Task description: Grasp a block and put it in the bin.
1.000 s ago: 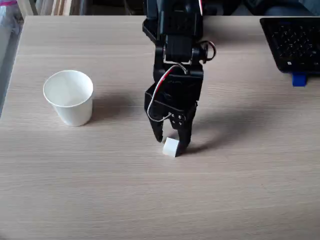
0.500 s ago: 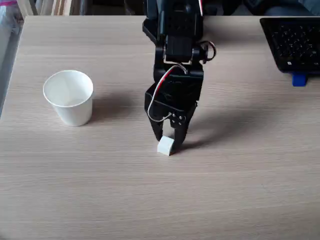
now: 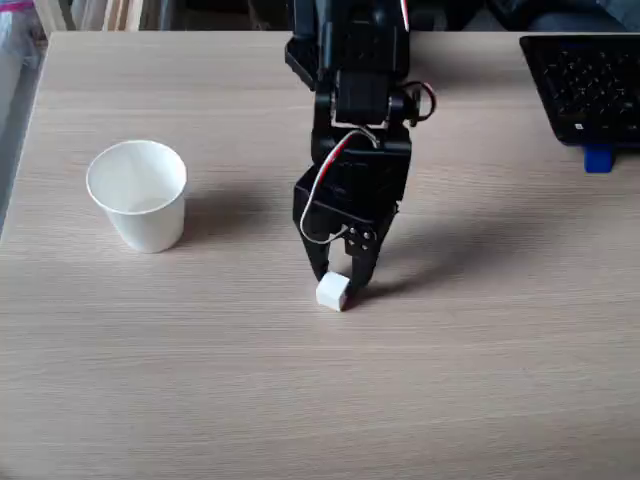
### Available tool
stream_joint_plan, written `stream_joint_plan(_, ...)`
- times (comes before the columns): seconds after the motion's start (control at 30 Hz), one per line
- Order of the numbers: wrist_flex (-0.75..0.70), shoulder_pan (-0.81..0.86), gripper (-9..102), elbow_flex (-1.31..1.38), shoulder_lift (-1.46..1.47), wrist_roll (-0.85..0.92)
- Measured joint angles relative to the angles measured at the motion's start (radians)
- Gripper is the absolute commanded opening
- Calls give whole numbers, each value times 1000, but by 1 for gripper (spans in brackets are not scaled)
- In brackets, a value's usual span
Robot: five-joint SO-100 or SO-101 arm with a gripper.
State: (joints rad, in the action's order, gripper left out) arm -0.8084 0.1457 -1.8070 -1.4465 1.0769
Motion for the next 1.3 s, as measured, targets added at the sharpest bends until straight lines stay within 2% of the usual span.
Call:
stream_joint_plan(0.23, -3, 15, 0, 0, -11, 15)
stream_joint_plan(0.5, -15, 23, 0, -15, -149, 32)
stream_joint_plan(0.83, -64, 120, 0, -74, -334, 106)
stream_joint_plan(1.3, -201, 242, 0, -80, -522, 187)
